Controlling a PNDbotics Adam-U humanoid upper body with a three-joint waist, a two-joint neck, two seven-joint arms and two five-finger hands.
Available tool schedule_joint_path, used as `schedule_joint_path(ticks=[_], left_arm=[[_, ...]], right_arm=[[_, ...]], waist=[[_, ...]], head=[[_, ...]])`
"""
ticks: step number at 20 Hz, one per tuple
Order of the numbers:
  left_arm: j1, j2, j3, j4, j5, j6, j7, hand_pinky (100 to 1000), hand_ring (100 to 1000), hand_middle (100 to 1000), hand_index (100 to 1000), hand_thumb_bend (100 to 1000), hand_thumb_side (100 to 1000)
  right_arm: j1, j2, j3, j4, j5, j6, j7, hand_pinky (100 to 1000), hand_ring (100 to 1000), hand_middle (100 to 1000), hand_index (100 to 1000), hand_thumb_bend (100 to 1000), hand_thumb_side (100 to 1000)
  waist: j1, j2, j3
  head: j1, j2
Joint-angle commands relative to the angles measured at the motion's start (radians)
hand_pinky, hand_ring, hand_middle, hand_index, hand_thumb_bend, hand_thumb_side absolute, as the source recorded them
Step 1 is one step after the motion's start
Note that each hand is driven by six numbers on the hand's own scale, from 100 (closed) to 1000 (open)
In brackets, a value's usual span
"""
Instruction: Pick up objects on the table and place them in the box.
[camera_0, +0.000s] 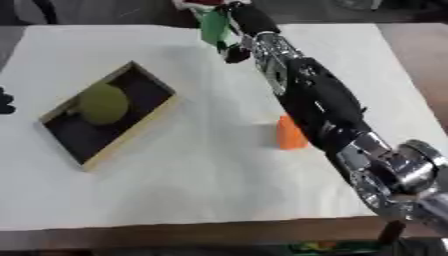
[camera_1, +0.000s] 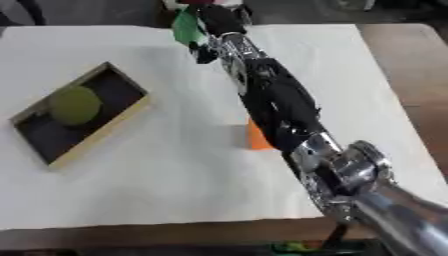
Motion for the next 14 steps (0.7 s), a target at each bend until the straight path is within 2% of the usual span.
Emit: schedule_joint_path(ticks=[1,5,10,14], left_arm=[[-0.006,0.017,0.007,-0.017,0.004,-0.003,0.001,605,615,569,730,100,586],[-0.005,0.017,0.007,-0.017,0.004,-0.003,0.002,605,615,570,731,100,586],[-0.006,0.015,0.005,-0.017,0.005,-0.003,-0.001,605,616,571,731,100,587],[-0.007,0.014,0.005,-0.017,0.006,-0.003,-0.002,604,617,571,732,100,588]], right_arm=[[-0.014,0.011,0.049,-0.069,-0.04,-0.059,0.05,726,754,587,819,100,100],[0.008,0.043,0.087,-0.085,-0.061,-0.106,0.108,731,758,596,823,100,100],[0.029,0.097,0.119,-0.088,-0.047,-0.15,0.141,736,762,601,825,100,100],[0.042,0.135,0.132,-0.083,-0.021,-0.144,0.154,737,760,598,834,100,140]], waist=[[0.005,-0.017,0.0],[0.007,-0.017,-0.001],[0.007,-0.016,0.0],[0.006,-0.016,0.004]], head=[[0.002,0.005],[0.001,0.005],[-0.002,0.005],[-0.005,0.005]])
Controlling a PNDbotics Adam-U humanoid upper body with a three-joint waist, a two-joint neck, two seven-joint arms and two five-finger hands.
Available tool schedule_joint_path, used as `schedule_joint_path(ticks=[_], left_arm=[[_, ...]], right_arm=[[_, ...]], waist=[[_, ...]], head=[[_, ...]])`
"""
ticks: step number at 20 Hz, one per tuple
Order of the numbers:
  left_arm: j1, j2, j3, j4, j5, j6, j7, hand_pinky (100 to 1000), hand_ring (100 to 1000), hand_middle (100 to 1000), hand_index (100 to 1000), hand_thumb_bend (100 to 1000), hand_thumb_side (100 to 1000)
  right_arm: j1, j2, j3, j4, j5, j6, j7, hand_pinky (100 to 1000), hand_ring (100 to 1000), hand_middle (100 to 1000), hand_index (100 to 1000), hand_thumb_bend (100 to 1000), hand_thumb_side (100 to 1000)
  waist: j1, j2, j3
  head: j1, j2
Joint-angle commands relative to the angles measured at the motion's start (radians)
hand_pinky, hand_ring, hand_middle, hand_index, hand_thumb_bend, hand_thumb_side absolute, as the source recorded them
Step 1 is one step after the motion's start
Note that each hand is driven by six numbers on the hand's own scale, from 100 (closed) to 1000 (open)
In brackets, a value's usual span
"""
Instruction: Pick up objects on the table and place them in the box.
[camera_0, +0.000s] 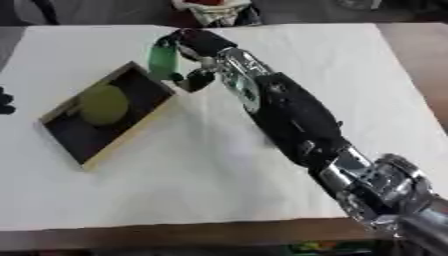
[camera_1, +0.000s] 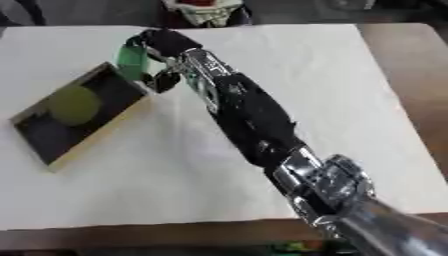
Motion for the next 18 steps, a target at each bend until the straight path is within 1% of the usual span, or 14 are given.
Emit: schedule_joint_path(ticks=[1,2,3,5,7,8,9,10,11,12,14,18], left_arm=[[-0.007,0.014,0.004,-0.016,0.003,-0.003,-0.002,604,617,571,732,100,588],[-0.007,0.014,0.004,-0.016,0.004,-0.003,-0.003,605,617,571,732,100,588],[-0.008,0.013,0.004,-0.016,0.004,-0.003,-0.003,604,617,571,732,100,588],[-0.008,0.013,0.003,-0.016,0.005,-0.003,-0.004,604,617,571,732,100,588],[-0.008,0.013,0.003,-0.016,0.005,-0.003,-0.004,604,618,572,732,100,588],[-0.008,0.013,0.004,-0.016,0.005,-0.003,-0.004,604,618,572,732,100,588],[-0.008,0.013,0.004,-0.016,0.005,-0.003,-0.004,604,618,572,733,100,588],[-0.008,0.013,0.004,-0.016,0.006,-0.003,-0.003,604,618,572,733,100,588],[-0.008,0.013,0.004,-0.016,0.006,-0.003,-0.004,604,618,572,733,100,588],[-0.008,0.013,0.004,-0.016,0.006,-0.003,-0.004,604,618,572,733,100,588],[-0.007,0.013,0.004,-0.016,0.005,-0.003,-0.004,604,618,572,733,100,588],[-0.006,0.014,0.004,-0.016,0.006,-0.003,-0.004,604,618,572,734,100,587]], right_arm=[[-0.014,0.025,0.011,-0.02,0.022,-0.001,0.012,738,761,599,836,100,141],[-0.013,0.031,0.012,-0.02,0.027,-0.002,0.015,740,763,605,842,100,147],[-0.012,0.037,0.014,-0.02,0.031,-0.005,0.018,742,764,614,852,100,179],[-0.012,0.046,0.015,-0.019,0.039,-0.01,0.024,749,770,641,875,100,185],[-0.012,0.049,0.017,-0.019,0.048,-0.019,0.033,772,795,739,922,100,302],[-0.013,0.049,0.019,-0.02,0.052,-0.026,0.041,789,812,801,947,112,381],[-0.014,0.049,0.019,-0.021,0.055,-0.034,0.049,791,815,809,950,118,393],[-0.016,0.047,0.02,-0.023,0.058,-0.041,0.057,806,830,870,974,171,490],[-0.017,0.046,0.02,-0.027,0.06,-0.048,0.063,809,833,882,978,183,507],[-0.02,0.044,0.021,-0.031,0.062,-0.053,0.069,820,848,925,987,236,561],[-0.024,0.041,0.023,-0.038,0.068,-0.062,0.084,835,863,959,994,274,595],[-0.028,0.033,0.024,-0.043,0.086,-0.074,0.121,855,886,995,999,306,625]], waist=[[0.003,-0.016,0.004],[0.003,-0.016,0.005],[0.002,-0.017,0.006],[0.002,-0.017,0.009],[0.001,-0.017,0.01],[0.001,-0.017,0.011],[0.0,-0.017,0.011],[0.0,-0.017,0.011],[-0.001,-0.017,0.01],[-0.001,-0.017,0.009],[0.0,-0.018,0.008],[0.002,-0.019,0.008]], head=[[-0.004,0.005],[-0.005,0.005],[-0.006,0.005],[-0.007,0.005],[-0.008,0.005],[-0.008,0.005],[-0.007,0.005],[-0.007,0.005],[-0.007,0.005],[-0.006,0.005],[-0.006,0.005],[-0.007,0.005]])
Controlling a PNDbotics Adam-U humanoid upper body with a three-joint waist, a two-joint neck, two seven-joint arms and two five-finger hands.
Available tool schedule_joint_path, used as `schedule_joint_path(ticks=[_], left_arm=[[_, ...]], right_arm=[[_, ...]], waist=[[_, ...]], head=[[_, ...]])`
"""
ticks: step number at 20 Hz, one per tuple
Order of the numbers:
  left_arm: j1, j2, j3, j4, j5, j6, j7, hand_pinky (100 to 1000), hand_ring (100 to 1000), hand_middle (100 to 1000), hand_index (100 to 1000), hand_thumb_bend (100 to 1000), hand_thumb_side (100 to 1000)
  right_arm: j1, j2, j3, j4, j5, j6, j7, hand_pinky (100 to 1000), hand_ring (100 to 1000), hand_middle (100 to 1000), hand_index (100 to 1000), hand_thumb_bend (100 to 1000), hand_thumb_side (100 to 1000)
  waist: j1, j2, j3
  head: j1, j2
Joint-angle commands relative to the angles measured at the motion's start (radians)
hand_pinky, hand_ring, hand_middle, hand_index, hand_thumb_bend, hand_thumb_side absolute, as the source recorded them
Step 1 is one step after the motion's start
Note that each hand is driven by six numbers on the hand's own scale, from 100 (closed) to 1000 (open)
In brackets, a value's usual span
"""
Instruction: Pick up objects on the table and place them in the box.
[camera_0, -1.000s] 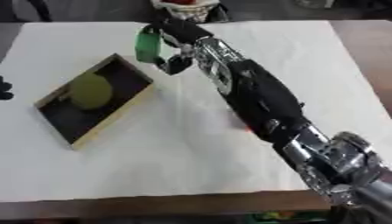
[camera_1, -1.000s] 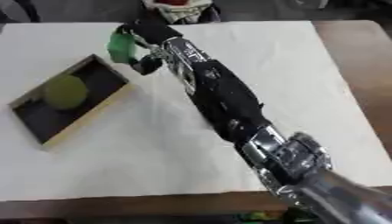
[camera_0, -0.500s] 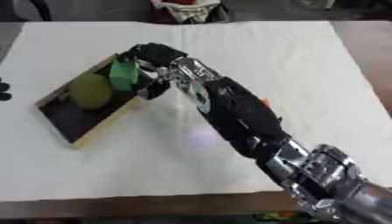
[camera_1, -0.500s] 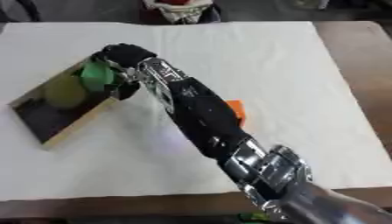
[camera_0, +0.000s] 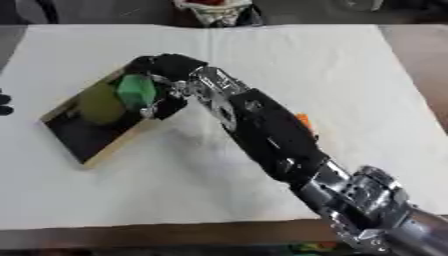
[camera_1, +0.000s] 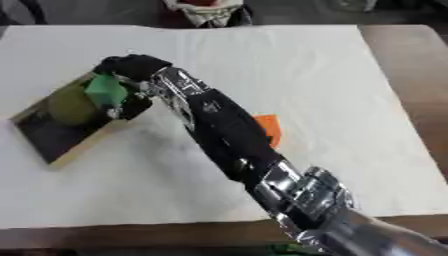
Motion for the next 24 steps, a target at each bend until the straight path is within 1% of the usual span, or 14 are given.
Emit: schedule_joint_path(ticks=[1,5,6,7,8,9,12,13,16,19,22,24], left_arm=[[-0.006,0.014,0.005,-0.016,0.004,-0.002,-0.001,604,618,572,734,100,587],[-0.005,0.014,0.005,-0.016,0.005,-0.002,-0.001,604,618,572,734,100,587],[-0.004,0.015,0.006,-0.016,0.004,-0.002,0.0,603,619,572,734,100,587],[-0.002,0.015,0.007,-0.016,0.004,-0.002,0.001,603,619,572,734,100,586],[-0.001,0.016,0.007,-0.016,0.005,-0.002,0.001,603,619,573,734,100,586],[0.0,0.017,0.007,-0.016,0.005,-0.002,0.001,603,619,573,734,100,586],[0.004,0.02,0.01,-0.016,0.004,-0.002,0.003,603,619,573,735,100,585],[0.006,0.021,0.012,-0.016,0.004,-0.002,0.005,603,620,573,735,100,586],[0.012,0.025,0.017,-0.014,0.0,-0.001,0.01,603,620,573,735,100,586],[0.017,0.029,0.024,-0.012,-0.005,0.0,0.016,602,620,573,735,100,588],[0.025,0.037,0.032,-0.009,-0.011,0.001,0.024,602,620,573,735,100,589],[0.03,0.041,0.037,-0.006,-0.014,0.002,0.029,601,620,573,736,100,590]], right_arm=[[-0.027,-0.018,0.0,-0.026,0.022,-0.007,0.026,855,886,996,1000,308,626],[-0.028,-0.019,-0.004,-0.028,0.029,-0.009,0.035,855,886,996,1000,308,626],[-0.035,-0.028,-0.012,-0.029,0.032,-0.004,0.033,864,896,1000,1000,316,624],[-0.046,-0.045,-0.022,-0.034,0.03,0.003,0.03,862,894,1000,1000,306,613],[-0.056,-0.064,-0.029,-0.04,0.021,0.007,0.027,859,892,1000,1000,154,623],[-0.066,-0.084,-0.035,-0.048,0.009,0.011,0.025,857,890,998,1000,289,594],[-0.087,-0.137,-0.043,-0.069,-0.036,0.012,0.025,849,884,980,995,266,568],[-0.092,-0.158,-0.044,-0.079,-0.053,0.008,0.026,846,880,969,993,249,562],[-0.093,-0.219,-0.038,-0.111,-0.103,-0.01,0.038,844,879,959,993,244,558],[-0.078,-0.282,-0.009,-0.156,-0.154,-0.04,0.065,851,883,954,1000,251,576],[-0.048,-0.355,0.049,-0.216,-0.202,-0.085,0.109,865,893,961,1000,291,622],[-0.02,-0.407,0.085,-0.267,-0.235,-0.117,0.142,867,894,960,1000,300,637]], waist=[[0.007,-0.018,0.0],[0.008,-0.018,0.0],[0.008,-0.021,-0.004],[0.008,-0.023,-0.007],[0.008,-0.024,-0.009],[0.008,-0.026,-0.012],[0.007,-0.031,-0.025],[0.007,-0.032,-0.032],[0.005,-0.037,-0.053],[0.001,-0.041,-0.082],[-0.005,-0.046,-0.112],[-0.008,-0.048,-0.127]], head=[[-0.002,0.005],[-0.002,0.005],[0.002,0.005],[0.004,0.005],[0.005,0.005],[0.007,0.005],[0.015,0.005],[0.018,0.005],[0.032,0.005],[0.049,0.005],[0.066,0.005],[0.075,0.005]])
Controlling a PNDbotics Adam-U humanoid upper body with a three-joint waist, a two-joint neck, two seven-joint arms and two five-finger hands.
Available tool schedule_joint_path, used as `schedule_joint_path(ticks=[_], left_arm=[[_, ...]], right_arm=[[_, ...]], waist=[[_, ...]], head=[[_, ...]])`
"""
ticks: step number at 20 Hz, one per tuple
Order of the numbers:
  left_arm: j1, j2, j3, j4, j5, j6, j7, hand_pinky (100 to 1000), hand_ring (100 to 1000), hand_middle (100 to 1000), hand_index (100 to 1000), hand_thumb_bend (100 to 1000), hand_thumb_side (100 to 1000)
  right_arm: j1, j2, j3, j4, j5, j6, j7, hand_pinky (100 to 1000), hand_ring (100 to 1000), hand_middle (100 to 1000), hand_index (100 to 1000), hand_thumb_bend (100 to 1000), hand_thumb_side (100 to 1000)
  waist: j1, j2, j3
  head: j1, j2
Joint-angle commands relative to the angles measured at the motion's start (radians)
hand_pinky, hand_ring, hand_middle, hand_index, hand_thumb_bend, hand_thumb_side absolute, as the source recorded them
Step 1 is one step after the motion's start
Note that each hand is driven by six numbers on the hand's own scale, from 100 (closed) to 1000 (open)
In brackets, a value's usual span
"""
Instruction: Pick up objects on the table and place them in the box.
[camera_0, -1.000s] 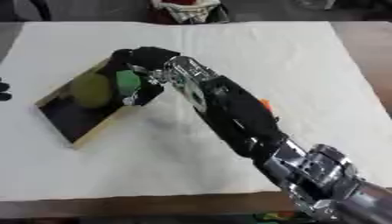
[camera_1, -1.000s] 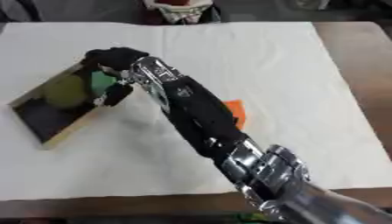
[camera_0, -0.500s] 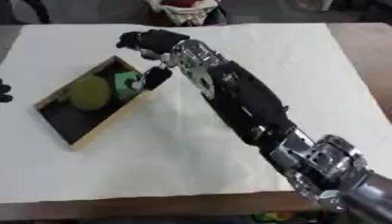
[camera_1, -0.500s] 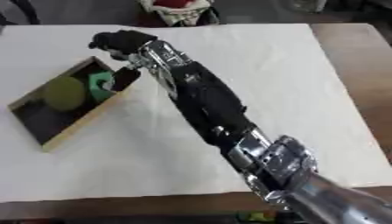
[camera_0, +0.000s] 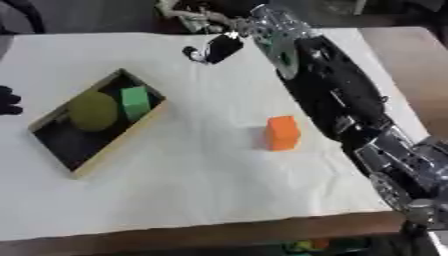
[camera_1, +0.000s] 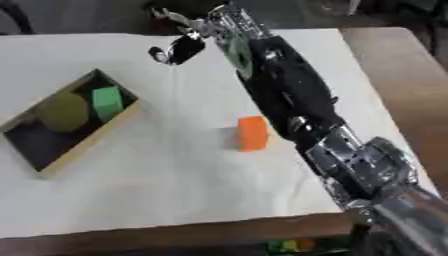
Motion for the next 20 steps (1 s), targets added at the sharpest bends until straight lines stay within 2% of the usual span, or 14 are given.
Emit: schedule_joint_path(ticks=[1,4,8,15,20], left_arm=[[0.0,0.026,0.014,-0.006,-0.006,0.0,0.011,601,620,573,736,100,590],[0.004,0.03,0.016,-0.002,-0.011,0.001,0.014,601,620,572,736,100,592],[0.01,0.031,0.019,0.003,-0.015,0.002,0.016,600,620,572,736,100,595],[0.012,0.032,0.021,0.008,-0.021,0.004,0.016,600,621,572,737,100,599],[0.016,0.032,0.022,0.011,-0.026,0.006,0.014,599,621,572,738,100,602]], right_arm=[[0.012,-0.1,0.046,-0.096,-0.059,-0.049,0.047,867,895,959,1000,307,645],[0.06,-0.156,0.084,-0.176,-0.108,-0.071,0.091,867,894,955,1000,309,683],[0.124,-0.201,0.13,-0.271,-0.169,-0.063,0.137,858,890,944,1000,287,717],[0.232,-0.24,0.188,-0.352,-0.278,-0.012,0.224,841,881,932,992,244,798],[0.281,-0.277,0.201,-0.391,-0.367,0.034,0.283,836,878,928,990,233,818]], waist=[[0.001,-0.02,-0.01],[-0.002,-0.023,-0.025],[-0.006,-0.025,-0.036],[-0.006,-0.02,-0.045],[-0.007,-0.019,-0.053]], head=[[0.015,0.005],[0.022,0.005],[0.025,0.005],[0.025,0.005],[0.023,0.005]])
